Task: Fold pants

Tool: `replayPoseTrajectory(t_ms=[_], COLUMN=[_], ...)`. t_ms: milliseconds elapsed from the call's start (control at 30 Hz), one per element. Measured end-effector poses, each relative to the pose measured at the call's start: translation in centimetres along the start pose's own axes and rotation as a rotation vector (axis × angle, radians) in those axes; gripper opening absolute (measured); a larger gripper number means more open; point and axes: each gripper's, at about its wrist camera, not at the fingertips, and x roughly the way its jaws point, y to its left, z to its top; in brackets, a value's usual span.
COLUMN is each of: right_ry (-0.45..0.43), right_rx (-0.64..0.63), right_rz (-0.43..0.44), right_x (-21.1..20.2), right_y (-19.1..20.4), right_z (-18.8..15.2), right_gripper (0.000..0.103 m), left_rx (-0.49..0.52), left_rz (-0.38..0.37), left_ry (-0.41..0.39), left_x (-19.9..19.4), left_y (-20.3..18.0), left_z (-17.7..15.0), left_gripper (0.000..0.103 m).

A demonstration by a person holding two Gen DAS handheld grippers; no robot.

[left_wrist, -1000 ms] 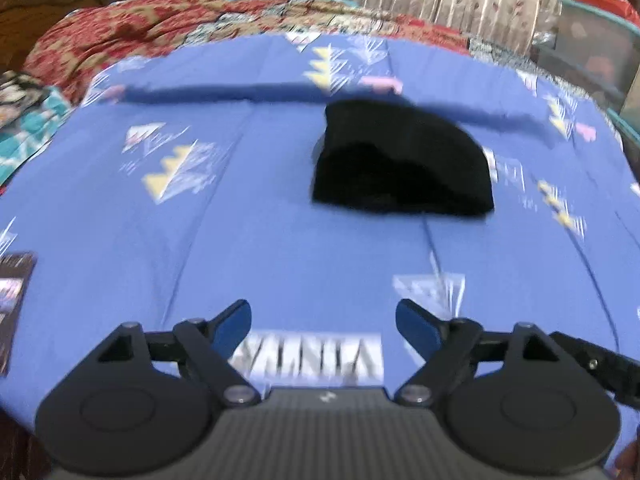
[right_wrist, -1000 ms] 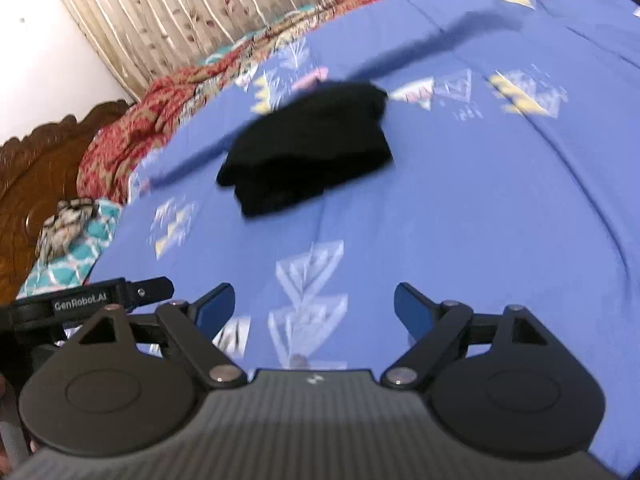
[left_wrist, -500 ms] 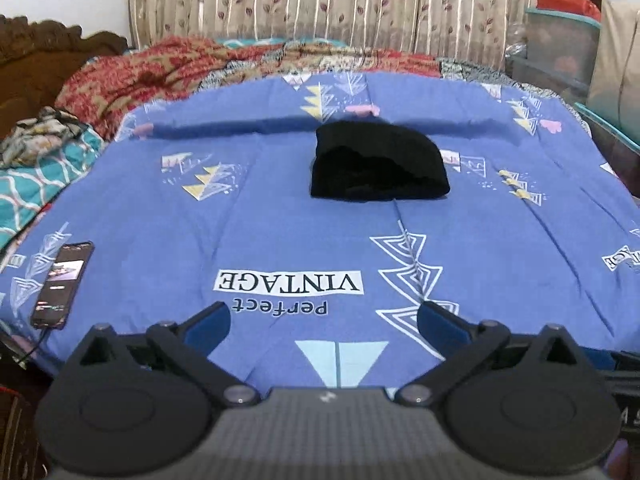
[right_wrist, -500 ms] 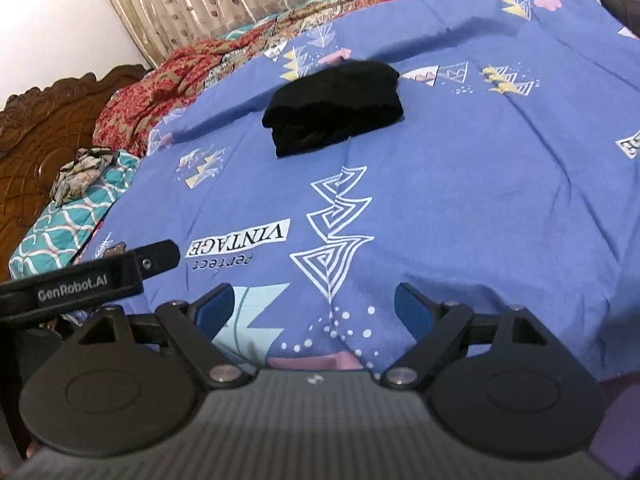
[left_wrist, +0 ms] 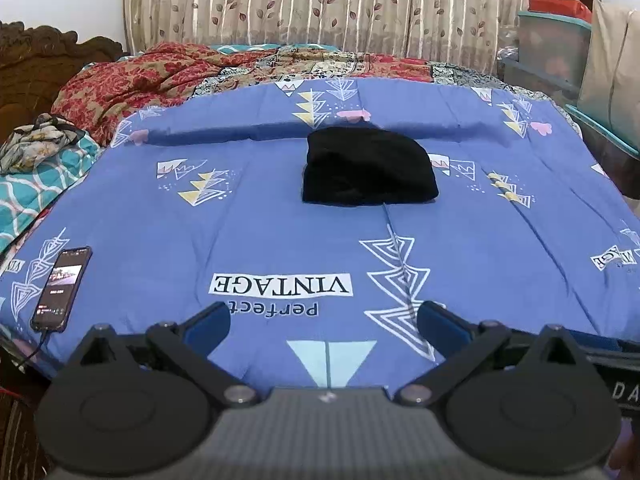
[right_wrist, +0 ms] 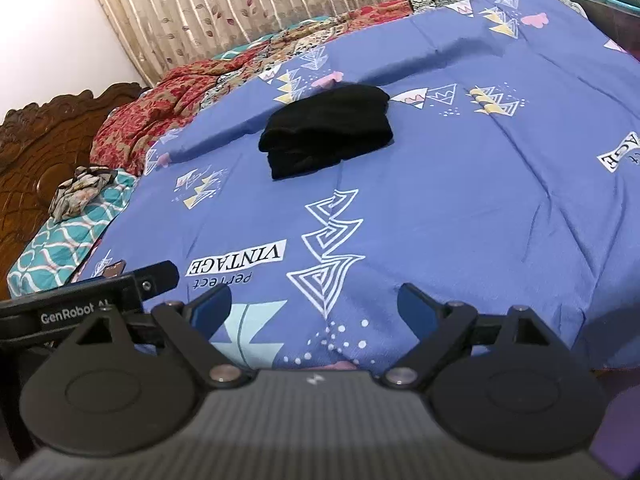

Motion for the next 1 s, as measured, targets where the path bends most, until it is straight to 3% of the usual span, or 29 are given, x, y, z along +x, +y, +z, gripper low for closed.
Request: replayPoseTrajectory(t_ms=[333, 667, 900, 1000], right_ry=[-0.010, 0.036, 0.061, 0.032], right_rx=[-0.009, -0.004, -0.069, -0.081], right_rz=[0.002, -0.008, -0.156, -0.171], right_x=[-1.0, -0.3, -0.1, -0.5], right_y=[-0.2, -0.4, 0.4, 0.6], right_z=[-0.3, -0.4, -0.4, -0.4], right_gripper=[0.092, 0.093, 0.097, 0.097], left_rx=[0.020, 0.007, 0.008, 0.004], left_rz=[-0.004, 0.008, 0.012, 0.017], left_ry=[0.020, 0.045, 0.050, 0.059], left_x=[-0.1, 0.7, 0.9, 1.1], left_y=[0.0, 0.9, 1.5, 1.5], left_z=[-1.1, -1.6, -1.6, -1.6], left_gripper=[0.103, 0.103, 0.103, 0.103])
